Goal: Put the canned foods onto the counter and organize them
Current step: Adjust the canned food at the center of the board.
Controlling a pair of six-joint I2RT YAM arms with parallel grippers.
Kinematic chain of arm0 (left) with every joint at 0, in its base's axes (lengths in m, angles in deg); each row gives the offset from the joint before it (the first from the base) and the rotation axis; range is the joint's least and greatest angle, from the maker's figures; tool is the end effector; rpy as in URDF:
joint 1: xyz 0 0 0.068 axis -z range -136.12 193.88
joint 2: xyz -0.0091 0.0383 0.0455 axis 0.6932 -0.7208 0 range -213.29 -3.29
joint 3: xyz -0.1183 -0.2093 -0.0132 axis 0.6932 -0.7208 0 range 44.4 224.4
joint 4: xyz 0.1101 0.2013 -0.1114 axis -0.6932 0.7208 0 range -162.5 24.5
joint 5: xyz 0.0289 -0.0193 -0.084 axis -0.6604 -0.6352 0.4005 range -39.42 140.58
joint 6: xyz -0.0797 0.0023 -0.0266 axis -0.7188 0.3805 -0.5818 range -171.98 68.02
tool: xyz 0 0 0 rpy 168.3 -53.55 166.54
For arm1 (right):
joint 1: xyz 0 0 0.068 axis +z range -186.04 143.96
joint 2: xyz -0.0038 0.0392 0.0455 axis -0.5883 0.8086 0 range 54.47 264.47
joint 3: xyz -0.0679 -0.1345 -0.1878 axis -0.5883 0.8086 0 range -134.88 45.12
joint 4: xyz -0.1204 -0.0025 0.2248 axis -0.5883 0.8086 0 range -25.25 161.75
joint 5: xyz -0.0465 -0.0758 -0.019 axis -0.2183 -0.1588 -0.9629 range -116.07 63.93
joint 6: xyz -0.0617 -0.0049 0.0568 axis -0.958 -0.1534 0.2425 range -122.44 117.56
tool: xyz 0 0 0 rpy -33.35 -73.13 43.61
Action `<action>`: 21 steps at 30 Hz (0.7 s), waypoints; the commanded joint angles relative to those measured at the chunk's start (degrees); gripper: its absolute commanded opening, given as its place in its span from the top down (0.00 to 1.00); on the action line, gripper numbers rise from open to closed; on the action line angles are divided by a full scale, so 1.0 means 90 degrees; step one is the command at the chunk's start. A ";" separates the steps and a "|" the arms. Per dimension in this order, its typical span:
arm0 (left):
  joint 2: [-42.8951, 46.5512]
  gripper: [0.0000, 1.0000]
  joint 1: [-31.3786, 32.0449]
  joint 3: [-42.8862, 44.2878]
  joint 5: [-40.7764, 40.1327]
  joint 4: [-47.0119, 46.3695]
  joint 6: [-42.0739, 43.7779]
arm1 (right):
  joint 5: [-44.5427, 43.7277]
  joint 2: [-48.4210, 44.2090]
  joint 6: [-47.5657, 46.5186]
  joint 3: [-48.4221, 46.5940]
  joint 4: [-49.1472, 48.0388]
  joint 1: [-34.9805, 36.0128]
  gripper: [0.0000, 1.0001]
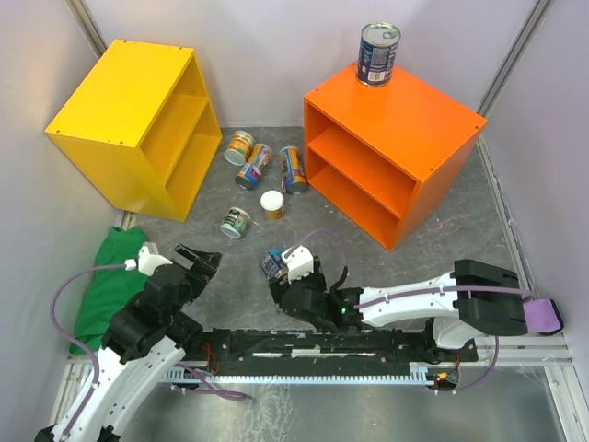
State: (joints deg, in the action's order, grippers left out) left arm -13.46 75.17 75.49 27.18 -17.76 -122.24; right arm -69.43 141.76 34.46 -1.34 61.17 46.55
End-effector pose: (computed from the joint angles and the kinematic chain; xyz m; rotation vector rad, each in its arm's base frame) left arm 0.1104 -0.0330 0.2165 -0.9436 1.9524 -0.6088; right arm 0.0927 0.3207 0.1565 -0.4171 2.0149 0.4604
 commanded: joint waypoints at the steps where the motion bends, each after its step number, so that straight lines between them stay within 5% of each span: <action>1: -0.0070 0.02 0.0010 -0.0051 0.0057 -0.0339 -0.0158 | -0.0240 0.0085 0.0805 0.0268 0.0445 0.0283 0.58; 12: 0.0000 0.03 0.0010 -0.0003 0.0066 -0.0321 -0.0138 | 0.0030 0.0581 0.1375 -0.0442 0.1779 0.0346 0.53; 18: 0.0105 0.03 0.0010 0.0010 0.0059 -0.0311 -0.0162 | 0.0373 0.0757 0.1468 -0.1405 0.3013 0.0328 0.16; 21: 0.0149 0.03 0.0010 0.0006 0.0065 -0.0316 -0.0191 | 0.0587 0.0650 0.1549 -0.1718 0.3538 0.0227 0.05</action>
State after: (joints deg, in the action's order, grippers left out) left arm -13.09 75.17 74.94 28.23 -18.66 -122.24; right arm -65.43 149.71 46.46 -11.50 85.76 49.39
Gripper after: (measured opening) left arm 0.978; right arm 0.916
